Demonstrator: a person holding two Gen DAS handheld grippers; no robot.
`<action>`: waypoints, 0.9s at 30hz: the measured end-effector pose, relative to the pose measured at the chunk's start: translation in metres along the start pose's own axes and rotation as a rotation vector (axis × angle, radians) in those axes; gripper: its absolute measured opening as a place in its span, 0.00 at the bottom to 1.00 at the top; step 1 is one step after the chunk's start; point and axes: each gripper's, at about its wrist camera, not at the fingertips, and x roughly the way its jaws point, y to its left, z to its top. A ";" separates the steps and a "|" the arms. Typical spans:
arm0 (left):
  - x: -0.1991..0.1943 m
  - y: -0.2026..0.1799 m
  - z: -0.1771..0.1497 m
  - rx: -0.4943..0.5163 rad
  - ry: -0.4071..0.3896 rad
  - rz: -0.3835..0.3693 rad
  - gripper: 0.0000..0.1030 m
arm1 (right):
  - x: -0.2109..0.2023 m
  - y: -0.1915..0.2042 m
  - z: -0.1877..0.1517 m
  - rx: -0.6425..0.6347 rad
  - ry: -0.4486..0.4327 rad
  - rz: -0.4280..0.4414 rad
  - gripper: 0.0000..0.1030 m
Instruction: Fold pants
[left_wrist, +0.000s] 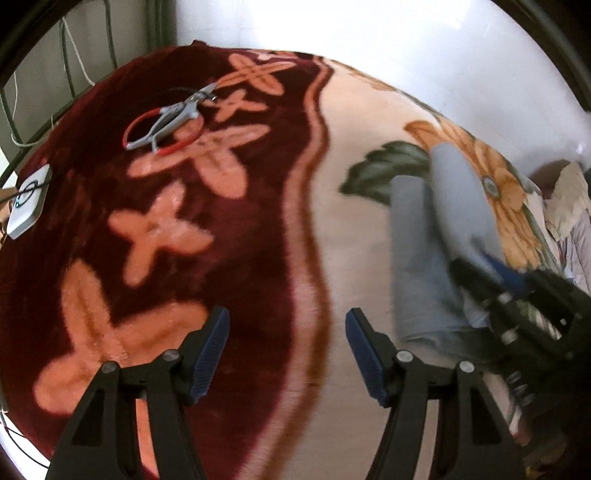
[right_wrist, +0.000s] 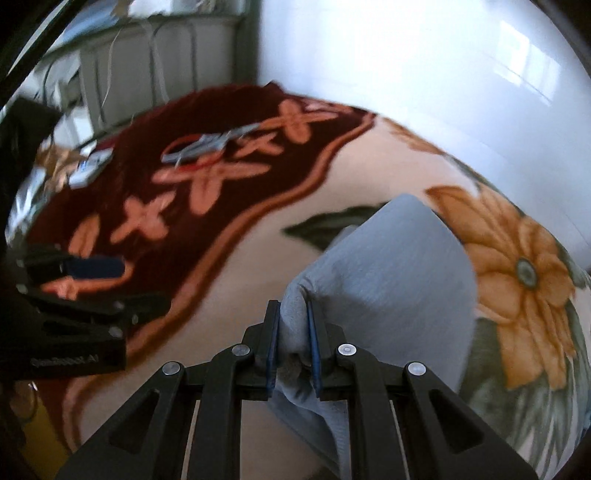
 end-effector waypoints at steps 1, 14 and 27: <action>0.002 0.003 -0.001 -0.001 0.002 0.002 0.67 | 0.006 0.004 -0.003 -0.015 0.010 0.001 0.14; 0.003 0.001 0.015 0.002 -0.014 -0.013 0.67 | -0.014 -0.001 -0.017 0.072 0.000 0.176 0.35; -0.001 -0.075 0.049 0.068 0.000 -0.208 0.70 | -0.048 -0.112 -0.043 0.408 0.023 0.098 0.35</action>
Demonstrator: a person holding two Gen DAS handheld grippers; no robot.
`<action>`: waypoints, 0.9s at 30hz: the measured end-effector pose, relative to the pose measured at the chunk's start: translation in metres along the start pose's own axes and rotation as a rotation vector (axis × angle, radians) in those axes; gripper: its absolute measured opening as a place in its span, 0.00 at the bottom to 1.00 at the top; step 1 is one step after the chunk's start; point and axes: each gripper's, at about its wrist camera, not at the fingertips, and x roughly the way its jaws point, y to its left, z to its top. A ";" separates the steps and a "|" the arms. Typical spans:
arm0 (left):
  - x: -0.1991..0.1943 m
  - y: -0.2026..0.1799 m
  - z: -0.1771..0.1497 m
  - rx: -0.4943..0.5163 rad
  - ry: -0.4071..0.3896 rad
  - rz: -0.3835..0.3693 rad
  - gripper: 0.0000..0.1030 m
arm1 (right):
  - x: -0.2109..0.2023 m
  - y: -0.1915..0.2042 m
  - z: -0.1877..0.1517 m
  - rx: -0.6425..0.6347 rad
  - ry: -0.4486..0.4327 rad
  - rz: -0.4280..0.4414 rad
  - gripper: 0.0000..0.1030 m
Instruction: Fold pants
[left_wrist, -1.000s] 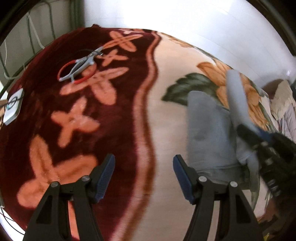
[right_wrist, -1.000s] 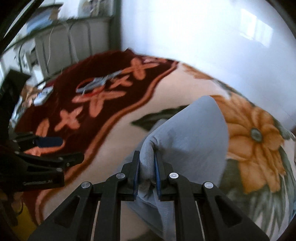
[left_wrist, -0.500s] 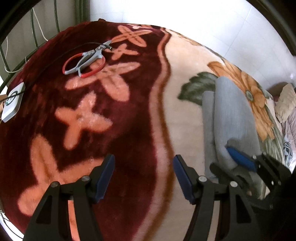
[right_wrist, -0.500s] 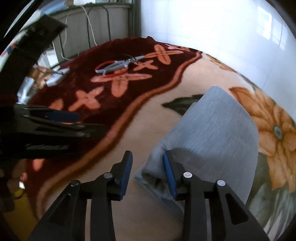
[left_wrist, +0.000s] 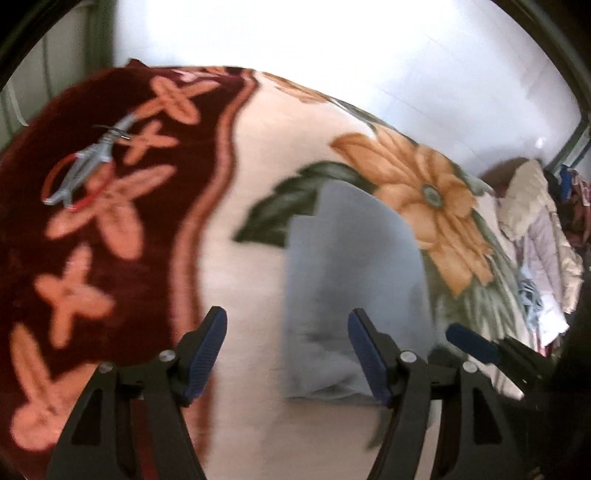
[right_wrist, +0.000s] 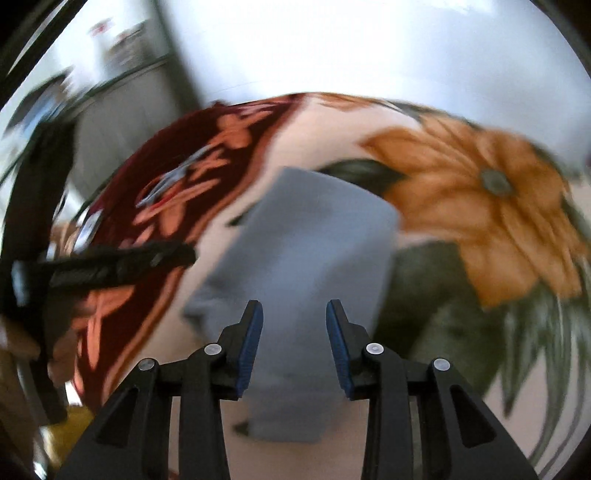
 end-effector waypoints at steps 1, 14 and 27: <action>0.008 -0.005 0.000 -0.004 0.017 -0.013 0.70 | 0.003 -0.013 0.000 0.062 0.004 0.016 0.36; 0.075 0.001 -0.015 -0.123 0.127 -0.066 0.69 | 0.067 -0.085 -0.024 0.529 0.107 0.288 0.48; 0.053 -0.006 -0.024 -0.106 0.075 -0.139 0.28 | 0.043 -0.060 -0.012 0.391 0.047 0.292 0.26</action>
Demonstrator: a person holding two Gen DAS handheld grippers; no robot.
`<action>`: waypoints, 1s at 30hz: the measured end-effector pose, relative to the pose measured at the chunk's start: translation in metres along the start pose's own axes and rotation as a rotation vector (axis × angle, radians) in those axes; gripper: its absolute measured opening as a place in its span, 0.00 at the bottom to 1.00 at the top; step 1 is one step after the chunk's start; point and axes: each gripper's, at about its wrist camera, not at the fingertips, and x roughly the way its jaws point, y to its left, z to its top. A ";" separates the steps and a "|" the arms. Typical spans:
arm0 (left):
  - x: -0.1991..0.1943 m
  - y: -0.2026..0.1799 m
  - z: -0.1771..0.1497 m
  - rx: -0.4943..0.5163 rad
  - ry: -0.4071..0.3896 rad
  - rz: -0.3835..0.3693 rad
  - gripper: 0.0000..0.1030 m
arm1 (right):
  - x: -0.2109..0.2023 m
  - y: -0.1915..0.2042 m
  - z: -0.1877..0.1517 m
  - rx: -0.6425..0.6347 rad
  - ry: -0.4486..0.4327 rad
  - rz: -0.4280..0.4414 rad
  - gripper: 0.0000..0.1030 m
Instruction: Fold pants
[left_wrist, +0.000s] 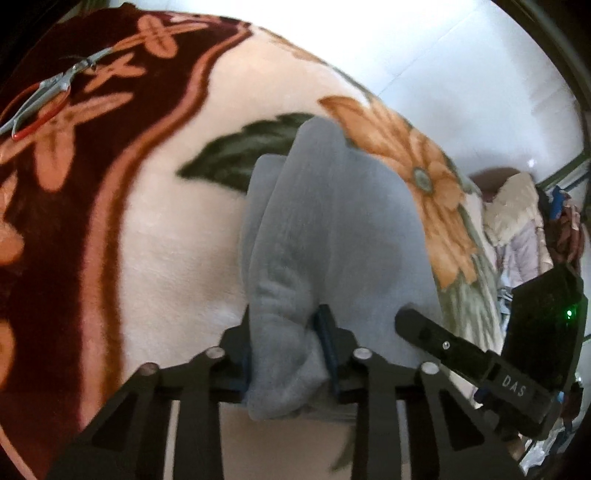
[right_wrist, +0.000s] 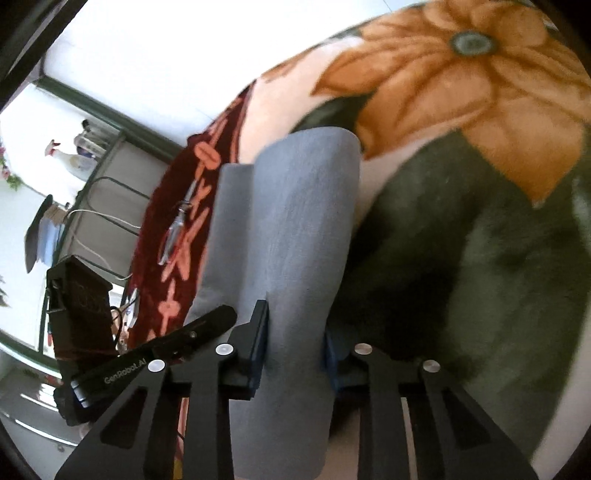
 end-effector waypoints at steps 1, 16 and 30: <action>-0.006 -0.005 -0.003 0.019 -0.006 -0.008 0.27 | -0.006 0.004 -0.001 -0.022 -0.010 -0.006 0.26; -0.037 -0.063 -0.109 0.157 -0.013 0.045 0.30 | -0.076 0.011 -0.075 -0.211 0.047 -0.214 0.30; -0.073 -0.067 -0.141 0.215 -0.102 0.157 0.48 | -0.112 0.023 -0.107 -0.298 -0.084 -0.374 0.34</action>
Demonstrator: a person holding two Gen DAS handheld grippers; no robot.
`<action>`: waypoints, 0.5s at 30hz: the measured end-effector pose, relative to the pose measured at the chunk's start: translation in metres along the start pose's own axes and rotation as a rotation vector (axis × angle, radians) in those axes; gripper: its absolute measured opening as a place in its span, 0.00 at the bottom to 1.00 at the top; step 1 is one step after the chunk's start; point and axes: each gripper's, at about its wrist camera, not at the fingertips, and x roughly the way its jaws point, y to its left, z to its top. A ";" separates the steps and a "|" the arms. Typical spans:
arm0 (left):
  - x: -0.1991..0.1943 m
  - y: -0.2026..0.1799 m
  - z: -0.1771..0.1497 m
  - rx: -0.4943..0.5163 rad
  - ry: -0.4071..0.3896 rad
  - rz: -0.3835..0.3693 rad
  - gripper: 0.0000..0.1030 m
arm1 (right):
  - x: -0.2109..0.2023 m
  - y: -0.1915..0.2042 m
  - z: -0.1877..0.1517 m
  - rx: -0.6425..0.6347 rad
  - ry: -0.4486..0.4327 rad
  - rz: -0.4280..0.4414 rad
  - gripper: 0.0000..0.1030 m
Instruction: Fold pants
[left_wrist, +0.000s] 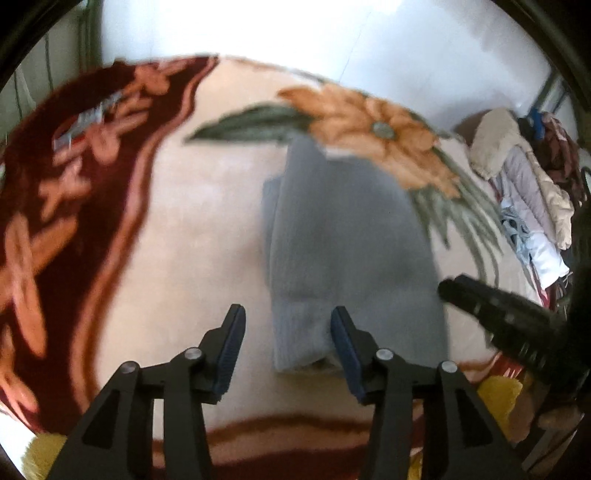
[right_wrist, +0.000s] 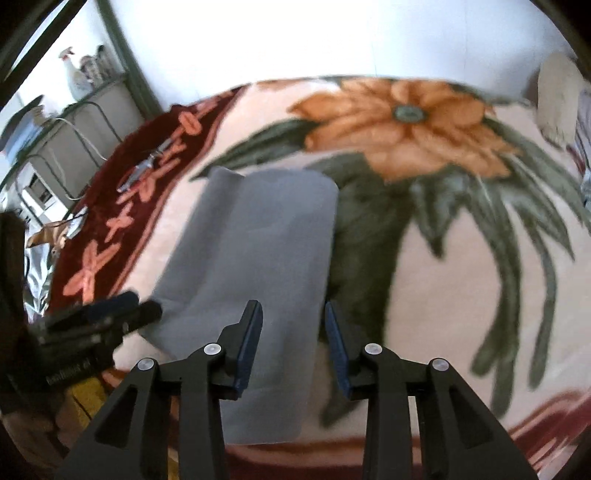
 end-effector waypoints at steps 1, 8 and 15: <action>-0.005 -0.007 0.009 0.033 -0.029 -0.012 0.48 | -0.002 0.001 0.002 -0.011 -0.014 0.001 0.34; 0.026 -0.028 0.061 0.083 -0.079 -0.115 0.29 | 0.013 0.000 0.020 0.022 -0.031 0.063 0.29; 0.085 -0.004 0.064 0.048 0.075 0.008 0.11 | 0.054 -0.001 0.019 0.008 0.015 0.067 0.27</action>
